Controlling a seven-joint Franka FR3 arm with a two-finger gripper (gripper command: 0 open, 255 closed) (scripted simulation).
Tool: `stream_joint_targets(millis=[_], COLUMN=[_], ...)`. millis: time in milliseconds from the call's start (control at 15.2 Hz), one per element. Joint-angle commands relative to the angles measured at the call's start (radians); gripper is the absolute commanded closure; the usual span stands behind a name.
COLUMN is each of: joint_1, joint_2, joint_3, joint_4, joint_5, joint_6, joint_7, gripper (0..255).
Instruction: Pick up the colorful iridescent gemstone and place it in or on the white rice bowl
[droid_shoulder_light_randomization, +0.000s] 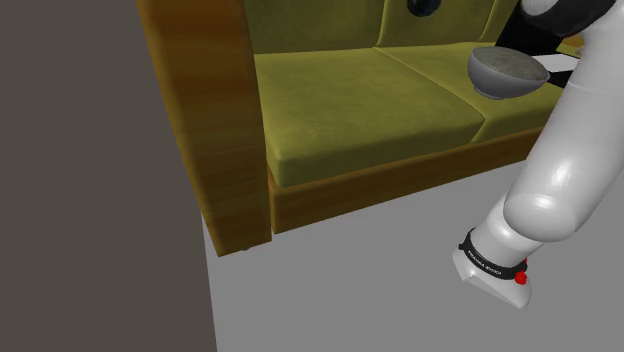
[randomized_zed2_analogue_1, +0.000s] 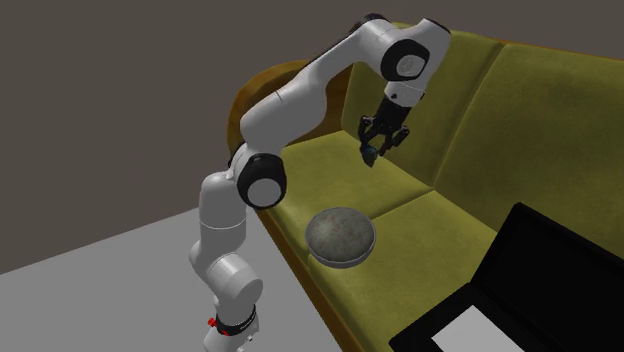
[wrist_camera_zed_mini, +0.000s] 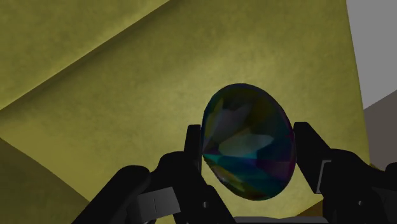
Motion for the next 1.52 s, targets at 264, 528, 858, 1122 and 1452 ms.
stream_joint_targets(millis=[264,528,858,1122,1452], joint_1=[0.049,0.041,0.014,-0.013,-0.025], joint_2=[-0.242,-0.379,-0.523,-0.627,-0.679], joint_3=[0.004,0.013,0.016,0.013,0.028], joint_4=[-0.262,-0.381,-0.481,-0.554,-0.672], joint_5=[-0.156,-0.24,-0.33,-0.399,-0.415], joint_6=[0.054,0.055,0.029,0.01,0.08], joint_7=[-0.028,-0.049,-0.089,-0.128,-0.116], gripper=[255,255,255,255,255])
